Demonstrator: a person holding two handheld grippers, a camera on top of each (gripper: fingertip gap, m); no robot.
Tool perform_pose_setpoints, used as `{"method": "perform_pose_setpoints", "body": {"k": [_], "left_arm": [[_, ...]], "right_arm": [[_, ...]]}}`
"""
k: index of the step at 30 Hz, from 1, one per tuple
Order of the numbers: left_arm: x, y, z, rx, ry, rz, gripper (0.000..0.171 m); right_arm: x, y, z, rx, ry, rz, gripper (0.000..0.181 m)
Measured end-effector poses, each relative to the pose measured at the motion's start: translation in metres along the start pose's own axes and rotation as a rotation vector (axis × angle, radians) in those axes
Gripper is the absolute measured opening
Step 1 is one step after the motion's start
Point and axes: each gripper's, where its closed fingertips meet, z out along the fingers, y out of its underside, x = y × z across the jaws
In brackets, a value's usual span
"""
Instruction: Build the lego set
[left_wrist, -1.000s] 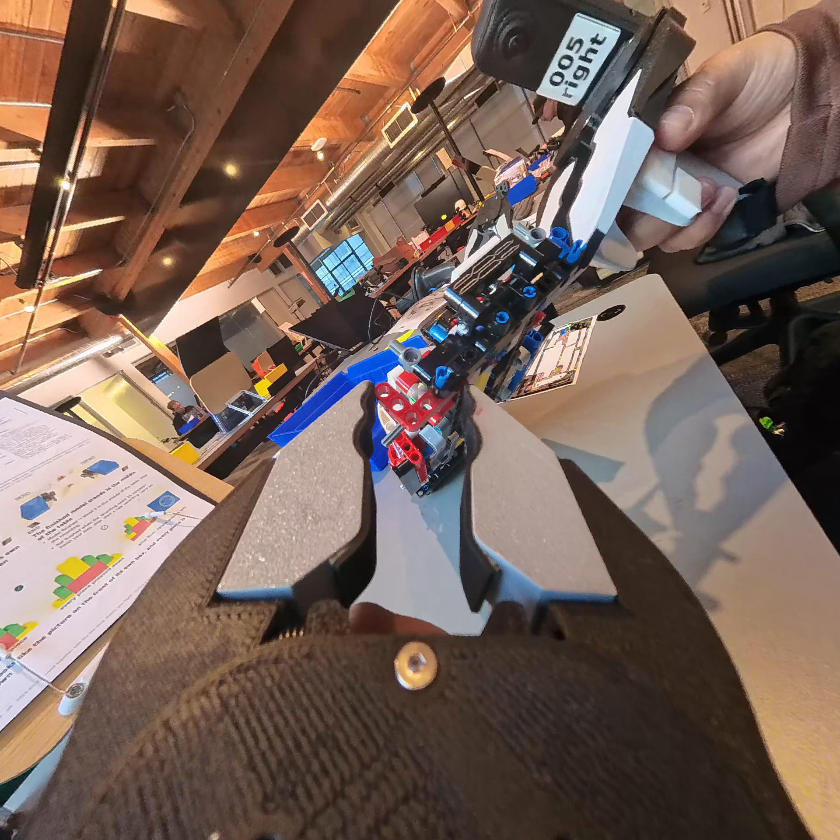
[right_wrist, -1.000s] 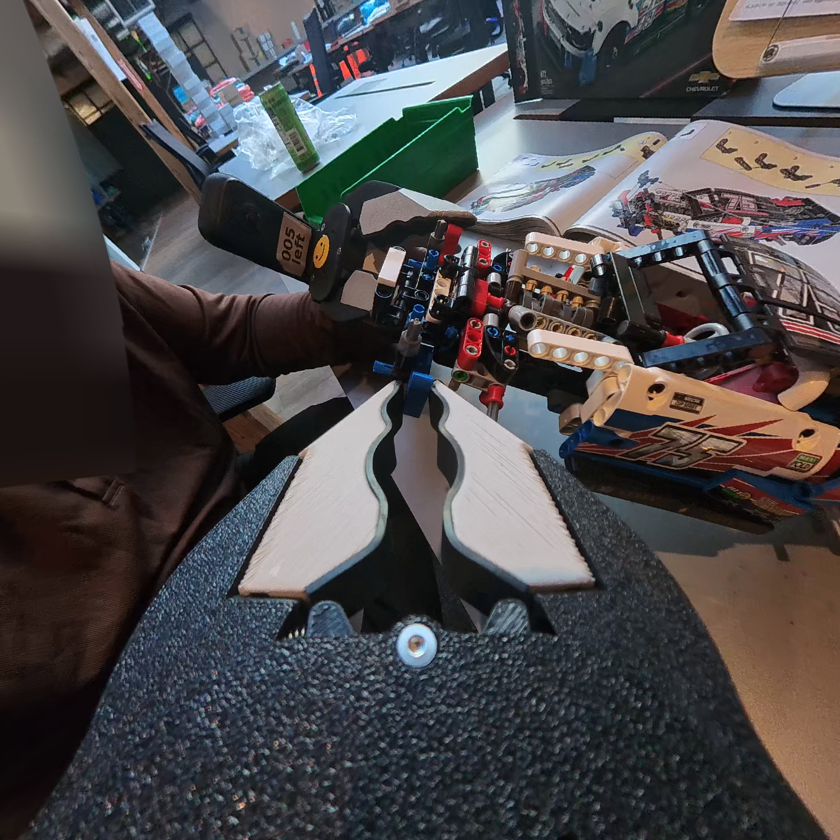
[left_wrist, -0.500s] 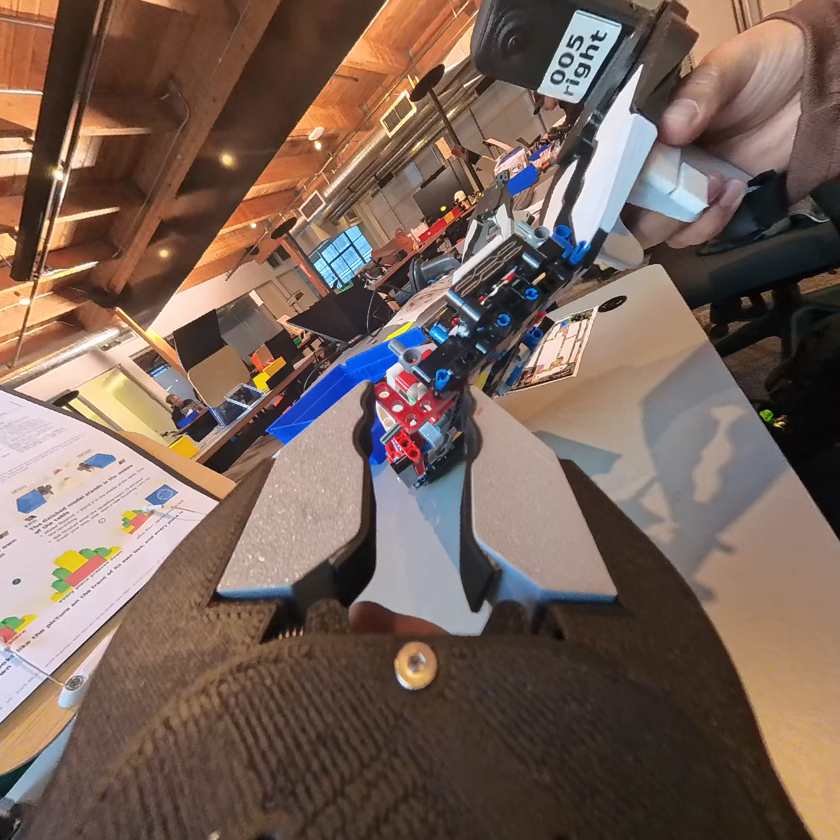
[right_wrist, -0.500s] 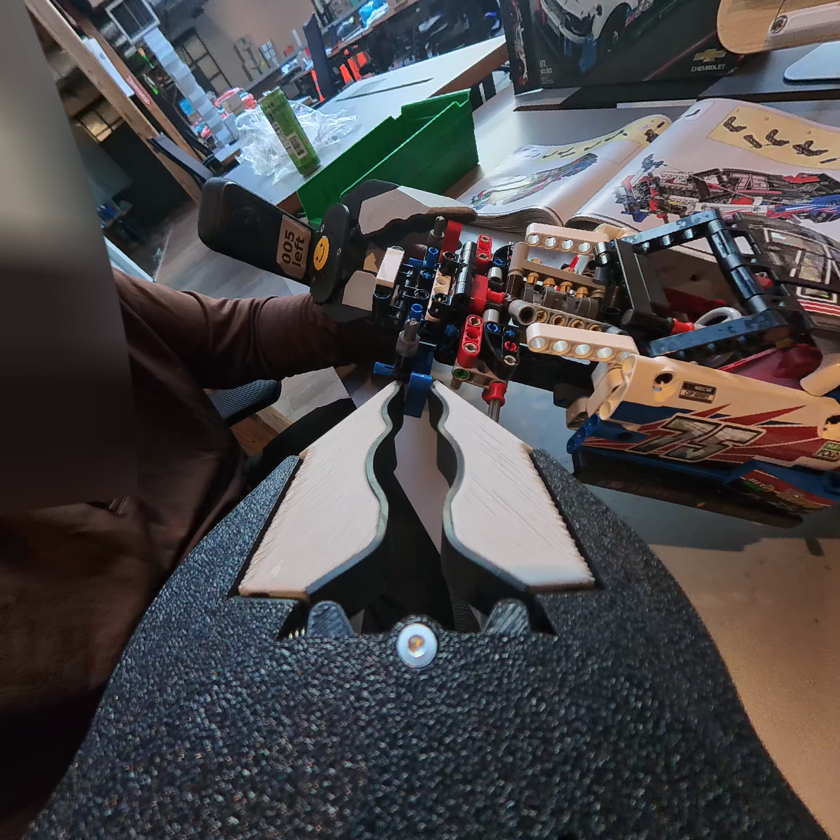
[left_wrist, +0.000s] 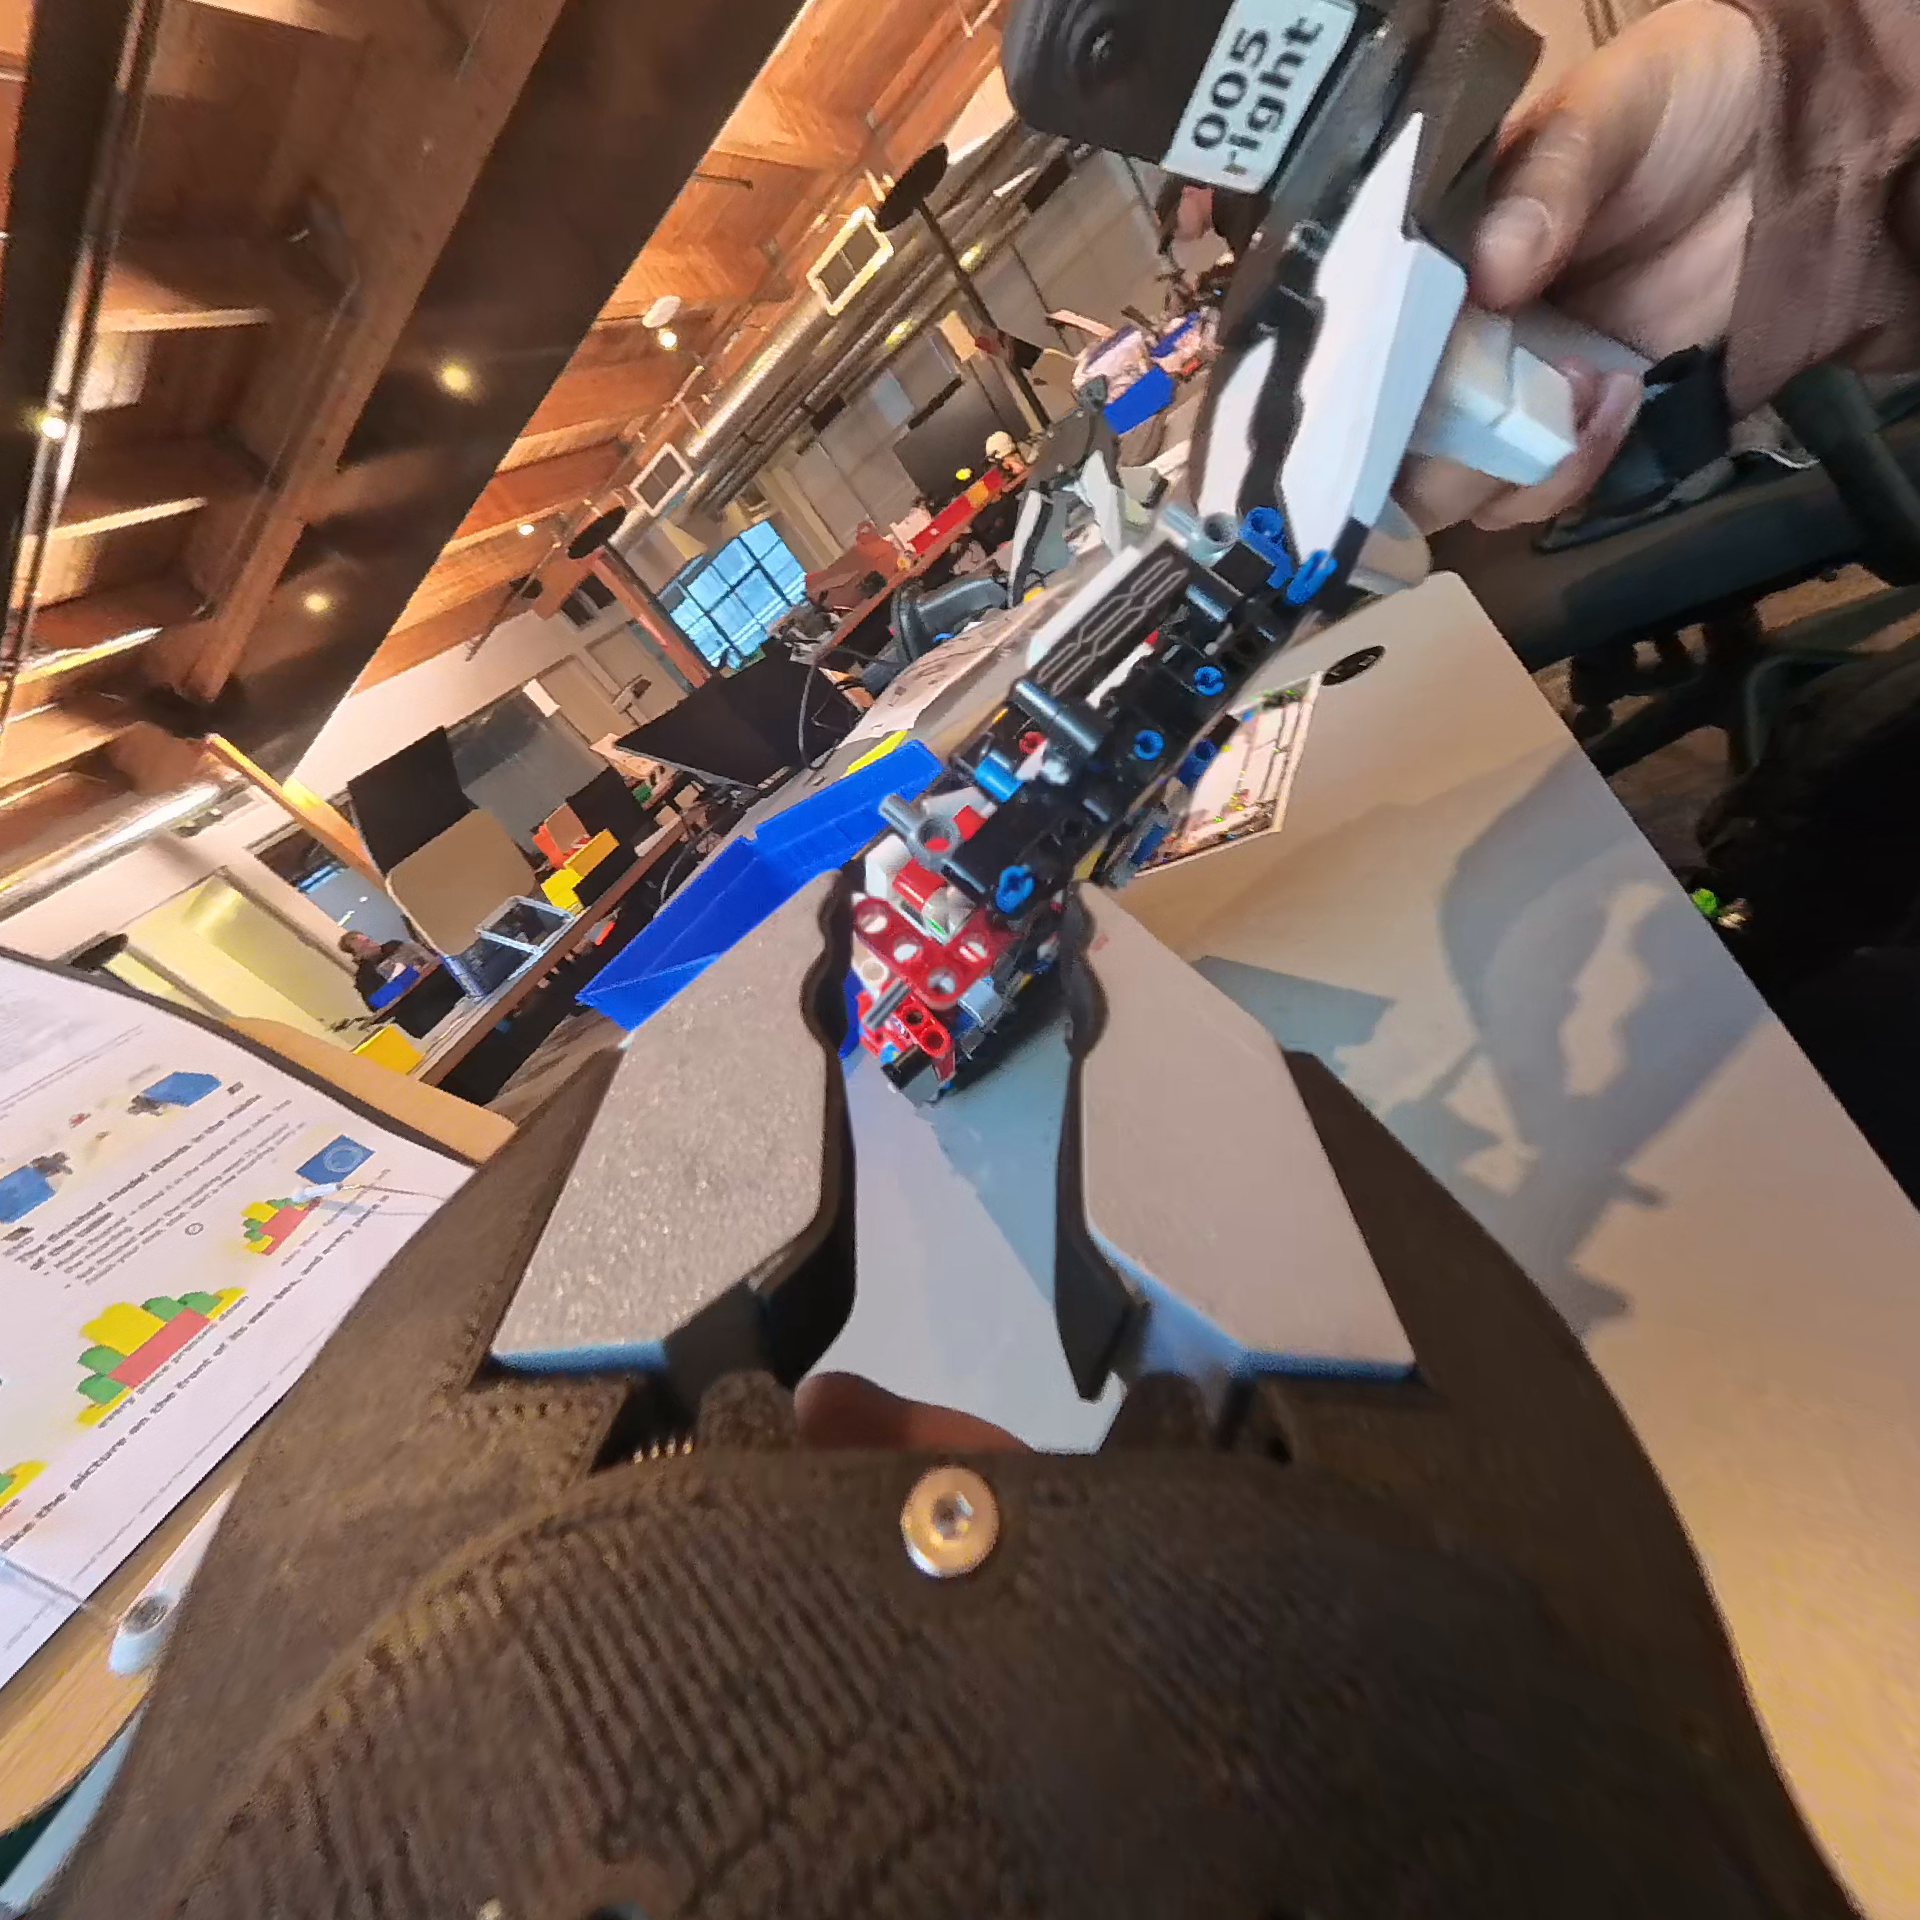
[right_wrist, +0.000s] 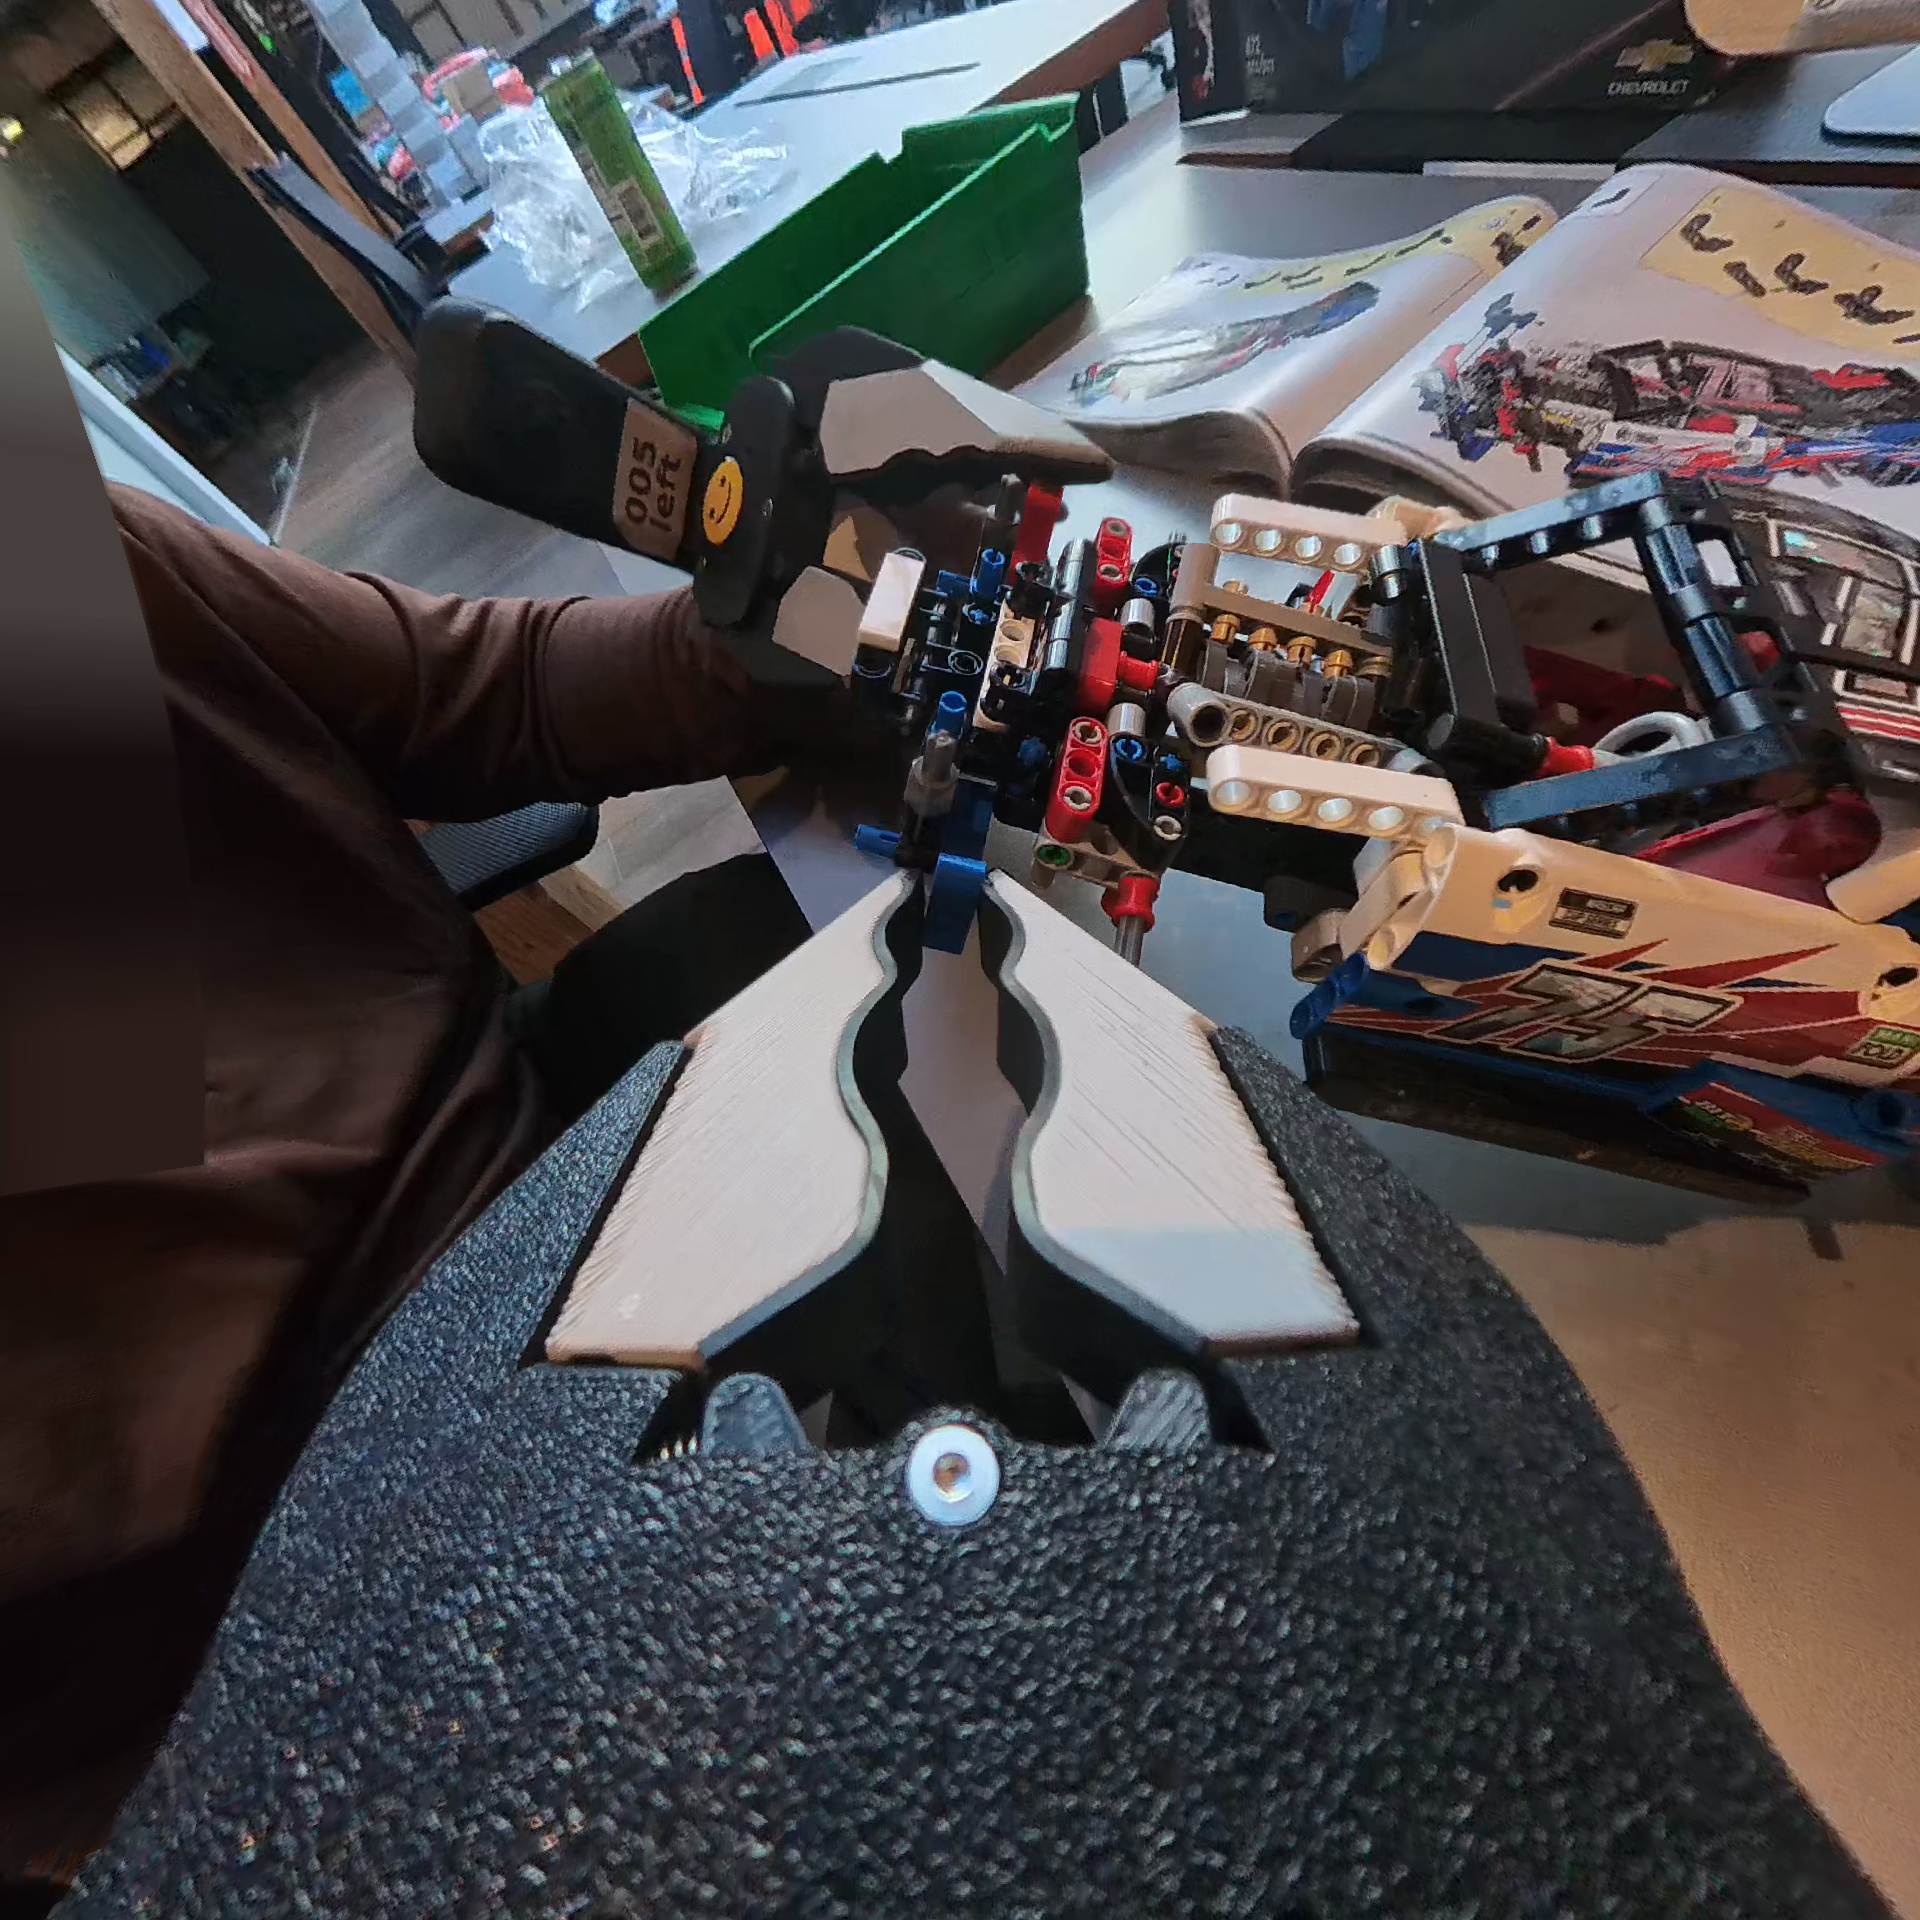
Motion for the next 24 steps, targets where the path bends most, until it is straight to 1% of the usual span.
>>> {"method": "perform_pose_setpoints", "body": {"k": [8,17,24], "left_arm": [[0.013,0.010,-0.005,-0.031,0.100,0.065,0.037],[0.023,0.021,-0.007,-0.068,0.131,0.108,0.037],[0.040,0.030,-0.007,-0.109,0.207,0.152,0.037]], "right_arm": [[-0.002,0.015,0.010,-0.065,-0.021,-0.020,0.010],[0.001,0.028,0.016,-0.108,-0.036,-0.011,0.010],[0.003,0.042,0.022,-0.160,-0.039,-0.004,0.010]]}}
